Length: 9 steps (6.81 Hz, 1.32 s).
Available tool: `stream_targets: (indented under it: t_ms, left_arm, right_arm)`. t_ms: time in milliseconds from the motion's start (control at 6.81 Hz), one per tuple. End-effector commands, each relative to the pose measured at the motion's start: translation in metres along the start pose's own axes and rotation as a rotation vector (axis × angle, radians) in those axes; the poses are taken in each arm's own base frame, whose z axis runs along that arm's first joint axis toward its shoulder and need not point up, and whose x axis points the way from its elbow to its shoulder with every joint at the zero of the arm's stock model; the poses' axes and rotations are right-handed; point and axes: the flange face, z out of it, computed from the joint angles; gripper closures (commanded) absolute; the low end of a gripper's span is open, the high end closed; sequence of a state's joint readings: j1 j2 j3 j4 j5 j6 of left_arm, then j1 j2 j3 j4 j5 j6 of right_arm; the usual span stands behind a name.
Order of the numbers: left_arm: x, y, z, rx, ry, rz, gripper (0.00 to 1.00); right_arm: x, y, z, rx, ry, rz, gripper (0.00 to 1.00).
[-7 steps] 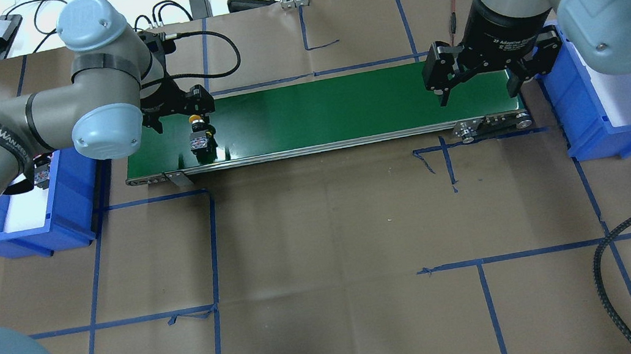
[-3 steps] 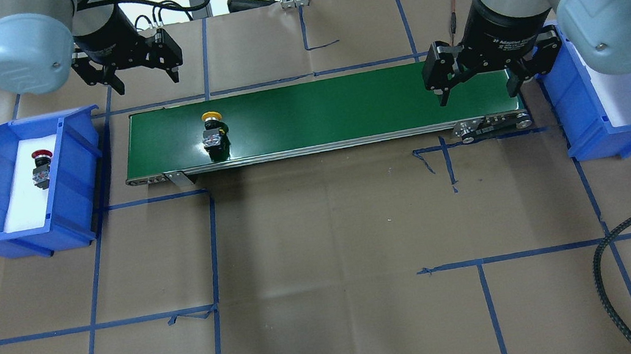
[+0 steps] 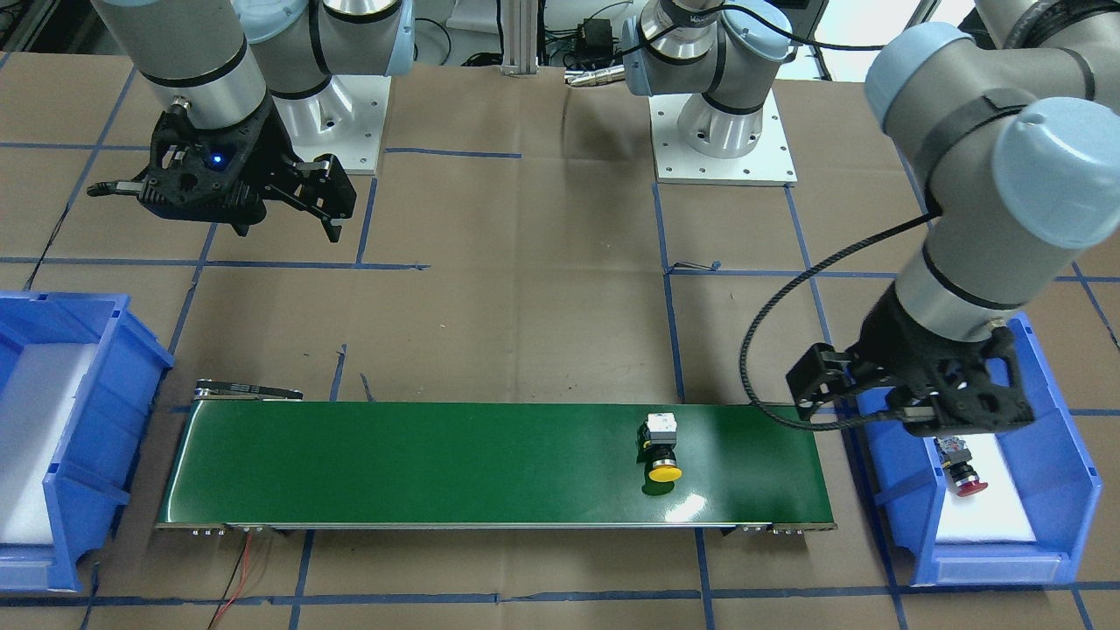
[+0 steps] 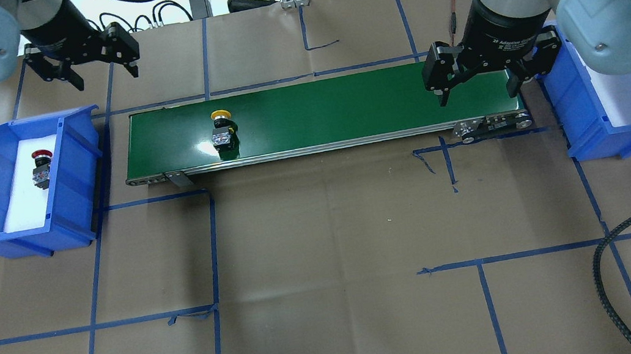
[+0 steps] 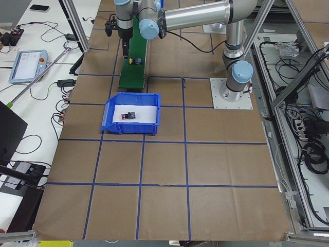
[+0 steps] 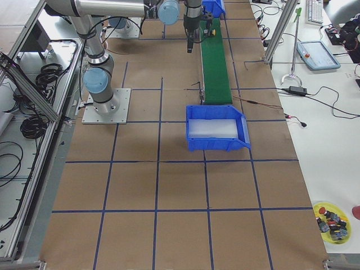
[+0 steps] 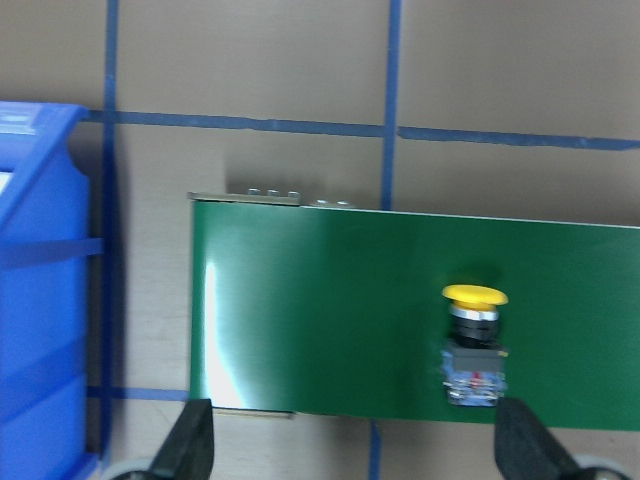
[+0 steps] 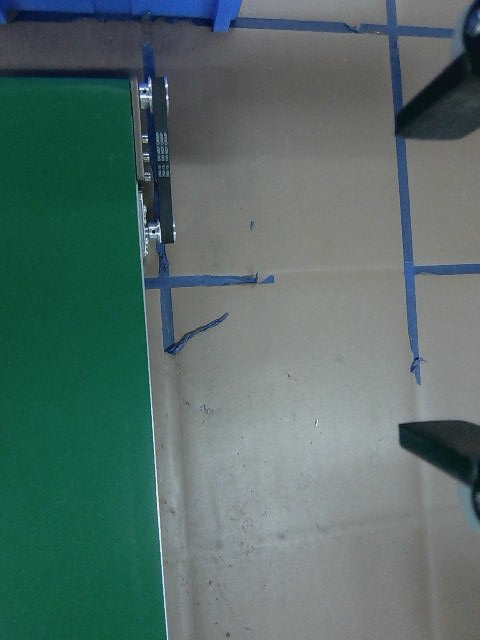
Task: Transport two buttons from left to right
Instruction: 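Move the left gripper back over the blue bin toward the red button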
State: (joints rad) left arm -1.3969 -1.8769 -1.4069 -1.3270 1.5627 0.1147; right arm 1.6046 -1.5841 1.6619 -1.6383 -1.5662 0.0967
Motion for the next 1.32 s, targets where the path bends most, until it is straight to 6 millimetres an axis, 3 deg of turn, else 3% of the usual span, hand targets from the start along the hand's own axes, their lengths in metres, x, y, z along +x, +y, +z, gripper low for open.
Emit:
stream_targets:
  t_ms: [0,294,440,881,1175]
  left_arm:
    - [-0.093,-0.002,0.004,-0.010,-0.014,0.001,0.00]
    - [-0.181,0.002,0.023,-0.033,-0.006,0.059,0.00]
    - [-0.208,0.002,0.043,-0.051,0.001,0.046,0.00]
    - [-0.218,0.003,0.067,-0.042,-0.005,0.052,0.01]
    - [-0.219,0.002,0.106,-0.033,-0.011,0.048,0.01]
  right_arm:
    - [0.000,0.000,-0.001,0.004,0.000,0.000,0.00]
    - [0.000,0.000,-0.002,0.006,-0.001,0.000,0.00]
    - [0.000,0.000,-0.001,0.004,0.000,0.000,0.00]
    - [0.000,0.000,-0.002,0.005,-0.002,0.000,0.00]
    - [0.000,0.000,-0.002,0.005,-0.002,0.000,0.00]
